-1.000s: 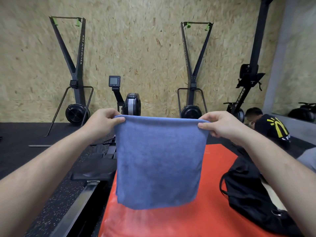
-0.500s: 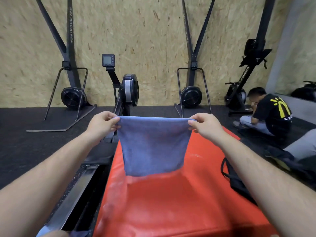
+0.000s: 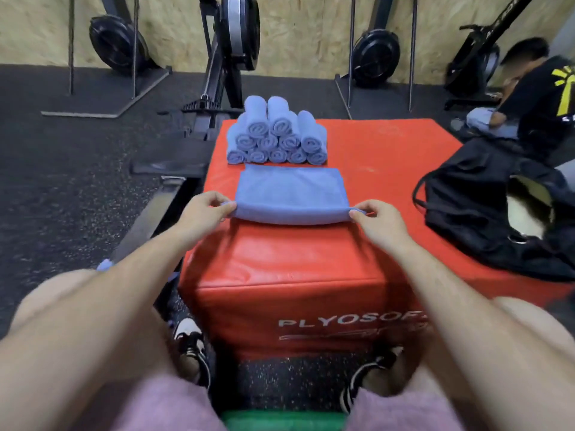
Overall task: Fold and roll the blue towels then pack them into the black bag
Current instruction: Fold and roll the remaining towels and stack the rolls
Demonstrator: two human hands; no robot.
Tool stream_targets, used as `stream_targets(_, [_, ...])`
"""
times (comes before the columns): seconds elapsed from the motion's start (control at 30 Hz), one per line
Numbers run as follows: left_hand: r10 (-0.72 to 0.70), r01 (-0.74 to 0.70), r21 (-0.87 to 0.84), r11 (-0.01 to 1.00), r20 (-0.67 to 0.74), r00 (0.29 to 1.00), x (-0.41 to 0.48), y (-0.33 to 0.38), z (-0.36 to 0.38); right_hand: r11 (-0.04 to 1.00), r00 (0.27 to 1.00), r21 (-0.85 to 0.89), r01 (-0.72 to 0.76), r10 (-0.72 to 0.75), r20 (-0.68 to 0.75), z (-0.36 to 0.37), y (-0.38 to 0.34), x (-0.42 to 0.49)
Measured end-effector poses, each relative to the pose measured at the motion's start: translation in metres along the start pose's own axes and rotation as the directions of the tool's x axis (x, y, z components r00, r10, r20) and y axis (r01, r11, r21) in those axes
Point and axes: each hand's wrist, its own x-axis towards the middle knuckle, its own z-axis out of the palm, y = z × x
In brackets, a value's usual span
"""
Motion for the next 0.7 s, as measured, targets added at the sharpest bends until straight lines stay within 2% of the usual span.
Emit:
stream_targets(0.1, [-0.043,0.041,0.055,0.998,0.033,0.999,-0.008,-0.012,0.007,0.998,0.998,-0.017,-0.058,0.059,0.007,0.011,0.014,-0.02])
stream_targets(0.2, [-0.061,0.051,0.164,0.985,0.056,0.997,-0.013,-0.013,0.009,0.997,1.0,-0.069,-0.018,0.017,-0.021,0.015,0.014,-0.027])
stream_targets(0.3, [-0.025,-0.004,0.35,0.937,0.079,0.997,-0.015,-0.016,0.013,0.95,0.999,-0.309,0.045,-0.046,0.006,0.021,0.016,-0.027])
stream_targets(0.37, [0.094,-0.092,0.55,0.83,0.026,0.995,-0.016,-0.015,0.021,0.88,0.998,-0.471,0.051,-0.056,0.003,0.025,0.013,-0.026])
stream_targets(0.47, [0.301,-0.272,0.595,0.756,0.053,0.952,-0.012,-0.007,0.04,0.809,0.983,-0.568,0.149,-0.181,-0.001,0.038,-0.001,-0.02])
stream_targets(0.57, [0.299,-0.335,0.561,0.757,0.158,0.941,0.0,-0.001,0.063,0.794,0.968,-0.554,0.249,-0.202,0.146,0.06,-0.012,-0.011])
stream_targets(0.7, [0.143,-0.313,0.631,0.71,0.306,0.941,0.008,0.007,0.097,0.783,0.938,-0.571,0.246,-0.044,0.344,0.083,-0.021,-0.002])
